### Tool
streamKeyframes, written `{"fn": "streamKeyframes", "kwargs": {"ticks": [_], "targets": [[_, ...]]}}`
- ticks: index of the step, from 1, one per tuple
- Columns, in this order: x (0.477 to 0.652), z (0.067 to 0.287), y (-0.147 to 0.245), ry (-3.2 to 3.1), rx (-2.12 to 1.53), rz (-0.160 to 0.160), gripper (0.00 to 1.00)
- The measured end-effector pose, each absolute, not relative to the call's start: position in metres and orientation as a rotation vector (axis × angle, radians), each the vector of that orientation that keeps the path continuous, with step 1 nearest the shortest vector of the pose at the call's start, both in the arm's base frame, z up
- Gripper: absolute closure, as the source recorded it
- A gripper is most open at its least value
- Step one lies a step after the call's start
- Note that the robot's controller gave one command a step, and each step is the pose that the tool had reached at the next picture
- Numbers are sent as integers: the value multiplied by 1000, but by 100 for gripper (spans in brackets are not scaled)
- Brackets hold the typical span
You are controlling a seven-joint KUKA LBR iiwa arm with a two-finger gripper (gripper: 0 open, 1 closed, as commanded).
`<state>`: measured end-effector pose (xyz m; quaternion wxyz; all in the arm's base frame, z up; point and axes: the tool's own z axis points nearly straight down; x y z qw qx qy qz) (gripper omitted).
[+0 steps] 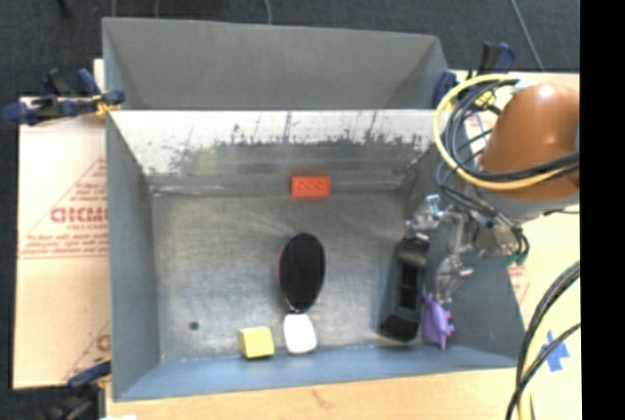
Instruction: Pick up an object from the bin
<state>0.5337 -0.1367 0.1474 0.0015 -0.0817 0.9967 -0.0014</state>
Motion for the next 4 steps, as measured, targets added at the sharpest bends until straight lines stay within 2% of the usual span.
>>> {"fn": "streamKeyframes", "kwargs": {"ticks": [1,2,3,4], "targets": [[531,83,-131,3001,-842,-17,100],[531,83,-131,3000,-843,-18,100],[507,120,-125,3006,-879,-3,100],[499,158,-125,3002,-910,-4,100]]}}
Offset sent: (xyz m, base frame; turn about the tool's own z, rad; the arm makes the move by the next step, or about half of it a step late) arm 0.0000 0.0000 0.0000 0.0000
